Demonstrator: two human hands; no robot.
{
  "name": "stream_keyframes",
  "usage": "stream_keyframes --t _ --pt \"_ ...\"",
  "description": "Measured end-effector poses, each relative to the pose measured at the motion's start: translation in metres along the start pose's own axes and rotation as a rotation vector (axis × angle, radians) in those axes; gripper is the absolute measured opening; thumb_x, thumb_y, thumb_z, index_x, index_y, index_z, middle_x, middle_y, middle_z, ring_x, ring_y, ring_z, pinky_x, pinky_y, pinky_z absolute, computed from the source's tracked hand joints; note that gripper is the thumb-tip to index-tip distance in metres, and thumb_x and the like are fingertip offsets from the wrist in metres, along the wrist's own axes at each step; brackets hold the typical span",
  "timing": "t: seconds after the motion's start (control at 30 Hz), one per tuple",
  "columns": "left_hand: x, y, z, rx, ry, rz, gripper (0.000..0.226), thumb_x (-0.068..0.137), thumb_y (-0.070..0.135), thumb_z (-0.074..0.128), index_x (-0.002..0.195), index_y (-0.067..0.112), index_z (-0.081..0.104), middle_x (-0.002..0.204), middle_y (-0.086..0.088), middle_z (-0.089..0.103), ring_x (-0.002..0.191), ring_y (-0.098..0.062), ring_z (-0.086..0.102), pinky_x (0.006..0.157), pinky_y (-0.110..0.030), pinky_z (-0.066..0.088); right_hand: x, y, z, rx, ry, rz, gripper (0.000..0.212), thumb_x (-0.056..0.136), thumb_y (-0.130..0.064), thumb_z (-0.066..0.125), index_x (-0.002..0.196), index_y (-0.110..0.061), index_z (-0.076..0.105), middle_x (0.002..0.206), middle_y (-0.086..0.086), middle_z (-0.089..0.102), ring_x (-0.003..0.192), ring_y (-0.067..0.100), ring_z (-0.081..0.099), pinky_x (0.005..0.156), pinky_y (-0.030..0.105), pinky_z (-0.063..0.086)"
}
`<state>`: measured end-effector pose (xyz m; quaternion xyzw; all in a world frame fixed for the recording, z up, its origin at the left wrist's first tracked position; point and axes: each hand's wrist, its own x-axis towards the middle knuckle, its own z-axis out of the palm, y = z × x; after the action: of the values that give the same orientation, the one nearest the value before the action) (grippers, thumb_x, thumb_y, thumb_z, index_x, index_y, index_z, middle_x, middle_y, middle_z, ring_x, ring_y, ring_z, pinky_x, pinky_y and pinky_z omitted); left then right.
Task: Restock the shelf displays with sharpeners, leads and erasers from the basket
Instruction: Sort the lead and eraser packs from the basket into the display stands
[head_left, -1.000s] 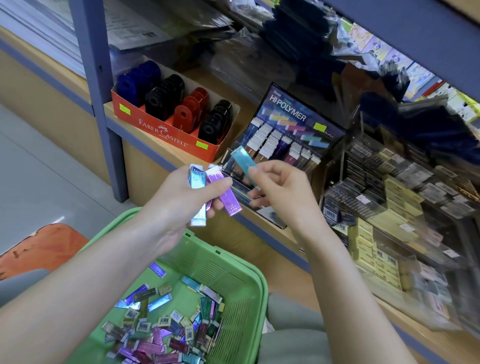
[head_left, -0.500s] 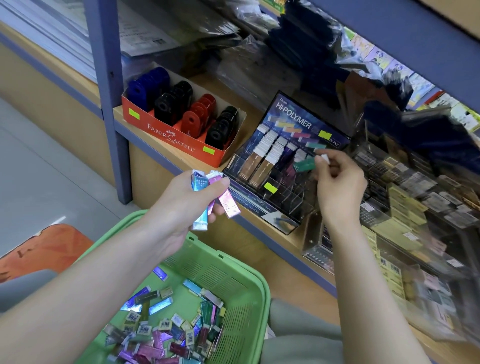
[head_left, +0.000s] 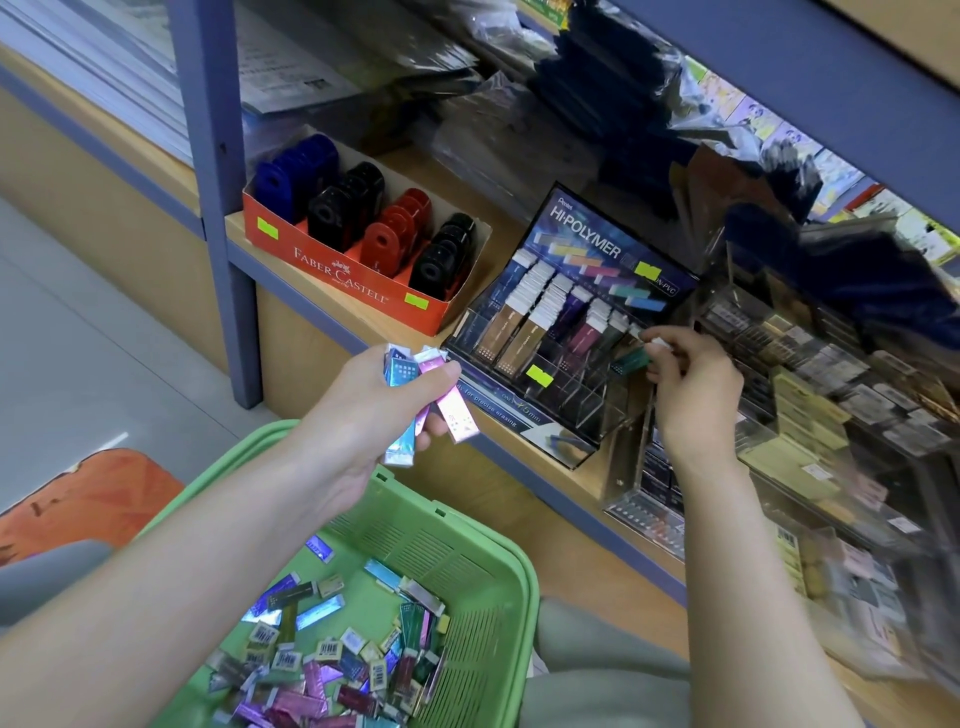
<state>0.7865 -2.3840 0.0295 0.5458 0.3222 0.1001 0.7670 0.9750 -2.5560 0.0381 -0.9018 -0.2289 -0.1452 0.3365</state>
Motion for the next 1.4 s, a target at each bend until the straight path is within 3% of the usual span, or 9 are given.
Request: stream_keyframes --t 0.17,0.3,0.43,0.53,0.73,0.97,1.1,1.2,1.4 --pt "0.001 -0.002 0.000 0.010 -0.005 0.007 0.023 0.088 0.026 0.063 0.101 0.007 0.058 0.051 0.001 0.059 0.041 -0.004 0.051 0.042 -0.014 0.043 0.001 0.004 0.000 -0.041 -0.077 -0.003 0.018 0.096 -0.011 0.054 0.106 -0.012 0.069 0.104 0.009 0.067 0.090 0.026 0.066 0.086 0.041 0.053" --pt "0.000 -0.002 0.000 0.018 0.000 0.010 0.022 0.089 0.026 0.063 0.100 0.008 0.059 0.050 0.001 0.059 0.039 -0.004 0.050 0.039 -0.014 0.041 0.000 0.001 -0.001 -0.046 -0.081 -0.006 0.018 0.096 -0.011 0.053 0.106 -0.013 0.067 0.105 0.009 0.067 0.093 0.024 0.065 0.084 0.031 0.050" --pt "0.001 -0.002 0.001 0.027 0.004 0.006 0.023 0.088 0.027 0.063 0.100 0.008 0.058 0.050 0.000 0.059 0.038 -0.004 0.049 0.038 -0.014 0.039 0.002 -0.005 -0.008 0.004 0.049 -0.048 0.018 0.098 -0.012 0.049 0.106 -0.014 0.065 0.103 0.006 0.061 0.092 0.028 0.063 0.085 0.044 0.052" --pt "0.002 -0.003 0.001 0.027 0.006 0.007 0.024 0.088 0.026 0.063 0.101 0.007 0.058 0.052 -0.001 0.059 0.038 -0.004 0.049 0.037 -0.014 0.038 0.000 -0.009 -0.007 0.038 0.036 -0.087 0.019 0.098 -0.012 0.048 0.107 -0.014 0.065 0.103 -0.001 0.054 0.092 0.027 0.062 0.085 0.045 0.052" --pt "0.003 -0.006 0.001 0.036 0.000 0.001 0.026 0.088 0.027 0.064 0.102 0.007 0.058 0.051 -0.001 0.059 0.040 -0.005 0.049 0.040 -0.015 0.041 -0.001 -0.012 0.001 0.084 -0.034 -0.089 0.021 0.098 -0.009 0.048 0.109 -0.010 0.066 0.106 -0.001 0.054 0.080 0.014 0.063 0.076 0.006 0.048" --pt "0.005 -0.007 -0.001 0.056 -0.004 -0.004 0.025 0.087 0.030 0.065 0.099 0.009 0.058 0.052 0.000 0.060 0.042 -0.007 0.049 0.042 -0.018 0.043 0.002 -0.009 0.003 0.089 -0.091 -0.048 0.020 0.097 -0.009 0.050 0.106 -0.012 0.068 0.103 0.003 0.059 0.072 0.005 0.061 0.068 0.005 0.046" --pt "0.007 -0.008 0.001 0.043 -0.013 -0.003 0.021 0.088 0.027 0.065 0.096 0.009 0.057 0.050 0.000 0.059 0.041 -0.007 0.049 0.042 -0.017 0.042 -0.001 -0.011 0.011 0.004 -0.149 -0.077 0.021 0.095 -0.009 0.055 0.111 -0.010 0.068 0.106 -0.001 0.060 0.089 0.012 0.061 0.084 0.012 0.046" --pt "0.007 -0.008 0.001 0.036 -0.015 0.002 0.020 0.088 0.026 0.064 0.096 0.009 0.057 0.051 0.000 0.059 0.042 -0.007 0.049 0.043 -0.017 0.043 -0.002 -0.010 0.012 -0.005 -0.142 -0.038 0.021 0.090 -0.006 0.062 0.111 -0.009 0.066 0.095 -0.003 0.063 0.081 0.003 0.056 0.070 -0.004 0.038" --pt "0.005 -0.004 0.000 0.023 -0.004 -0.031 0.018 0.092 0.026 0.060 0.097 0.009 0.057 0.051 -0.002 0.060 0.041 -0.007 0.051 0.041 -0.016 0.044 -0.002 -0.007 0.013 0.007 -0.119 -0.041 0.006 0.090 -0.009 0.062 0.092 -0.014 0.062 0.084 -0.001 0.061 0.073 -0.003 0.053 0.063 -0.001 0.038"
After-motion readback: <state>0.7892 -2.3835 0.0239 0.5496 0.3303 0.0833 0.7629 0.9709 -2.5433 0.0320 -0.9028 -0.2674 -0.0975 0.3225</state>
